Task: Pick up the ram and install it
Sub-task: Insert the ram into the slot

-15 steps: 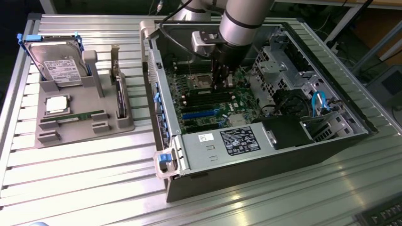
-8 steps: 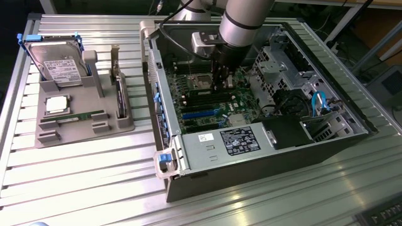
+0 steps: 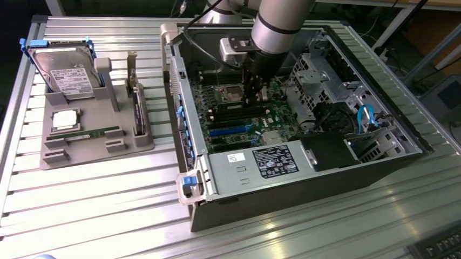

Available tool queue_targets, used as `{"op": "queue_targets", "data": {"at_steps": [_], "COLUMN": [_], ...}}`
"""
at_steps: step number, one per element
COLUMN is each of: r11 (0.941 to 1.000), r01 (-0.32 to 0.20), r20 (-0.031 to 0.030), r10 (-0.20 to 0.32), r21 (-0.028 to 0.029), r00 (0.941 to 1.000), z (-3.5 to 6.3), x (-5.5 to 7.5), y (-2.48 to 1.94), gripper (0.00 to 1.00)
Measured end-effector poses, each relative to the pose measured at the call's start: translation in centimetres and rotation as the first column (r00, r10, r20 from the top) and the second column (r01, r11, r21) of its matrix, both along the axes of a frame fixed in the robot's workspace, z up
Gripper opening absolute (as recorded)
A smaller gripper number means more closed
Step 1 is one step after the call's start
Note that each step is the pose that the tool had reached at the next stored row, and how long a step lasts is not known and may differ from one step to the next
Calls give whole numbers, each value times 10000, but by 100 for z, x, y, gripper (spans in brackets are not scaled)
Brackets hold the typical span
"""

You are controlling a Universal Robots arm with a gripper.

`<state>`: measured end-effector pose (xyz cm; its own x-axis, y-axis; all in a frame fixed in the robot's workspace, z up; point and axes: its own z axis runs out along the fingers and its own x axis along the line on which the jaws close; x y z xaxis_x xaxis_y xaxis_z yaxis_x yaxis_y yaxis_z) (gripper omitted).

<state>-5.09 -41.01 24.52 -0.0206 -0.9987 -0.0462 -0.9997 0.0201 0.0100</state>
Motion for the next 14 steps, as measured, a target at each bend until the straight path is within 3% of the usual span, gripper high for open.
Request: {"op": "queue_targets", "data": {"at_steps": [14], "r11": [9997], "r01": [262], "r20": [10], "r10": [-262], "r21": [0], "r00": [9997], "z": [-9], "x": [-4], "y": [-15], "gripper": [14]}}
